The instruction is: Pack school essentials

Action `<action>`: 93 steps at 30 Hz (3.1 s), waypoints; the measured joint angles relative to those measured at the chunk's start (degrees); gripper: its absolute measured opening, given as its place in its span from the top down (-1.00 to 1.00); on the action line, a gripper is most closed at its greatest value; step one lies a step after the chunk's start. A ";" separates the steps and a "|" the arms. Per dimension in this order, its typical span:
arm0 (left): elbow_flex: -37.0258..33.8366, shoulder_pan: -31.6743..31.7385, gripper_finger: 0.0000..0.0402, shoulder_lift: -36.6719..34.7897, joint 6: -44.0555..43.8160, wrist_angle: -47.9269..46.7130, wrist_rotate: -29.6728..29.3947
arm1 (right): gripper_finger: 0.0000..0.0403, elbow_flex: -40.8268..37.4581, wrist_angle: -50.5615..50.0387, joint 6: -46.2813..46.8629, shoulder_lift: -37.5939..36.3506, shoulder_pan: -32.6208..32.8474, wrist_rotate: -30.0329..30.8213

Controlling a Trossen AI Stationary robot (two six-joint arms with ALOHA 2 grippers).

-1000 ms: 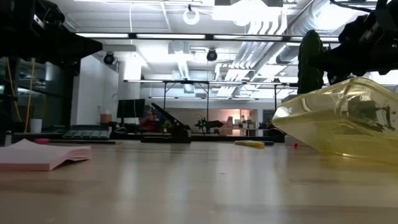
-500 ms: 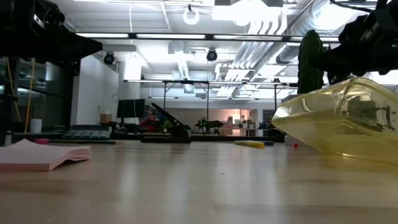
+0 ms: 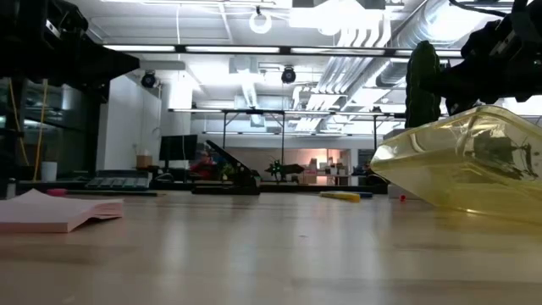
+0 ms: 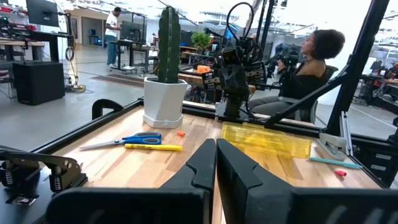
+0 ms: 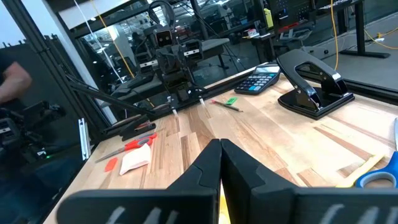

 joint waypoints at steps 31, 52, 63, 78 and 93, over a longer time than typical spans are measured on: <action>0.01 0.01 0.98 0.01 0.00 0.00 0.00 | 1.00 0.02 0.00 -0.01 0.00 -0.01 0.01; 0.01 0.01 0.98 0.00 -2.43 0.16 0.00 | 1.00 0.00 0.01 -0.01 0.00 0.01 0.01; 2.28 0.28 1.00 1.22 -17.34 24.79 -7.97 | 1.00 0.01 0.01 0.00 0.00 -0.01 0.01; 34.82 0.24 1.00 28.17 -6.26 -3.78 -5.33 | 1.00 0.02 0.01 -0.01 0.00 -0.01 0.01; 34.95 0.20 1.00 36.87 -12.41 4.25 -2.66 | 1.00 -0.02 20.30 13.96 0.00 -0.01 5.67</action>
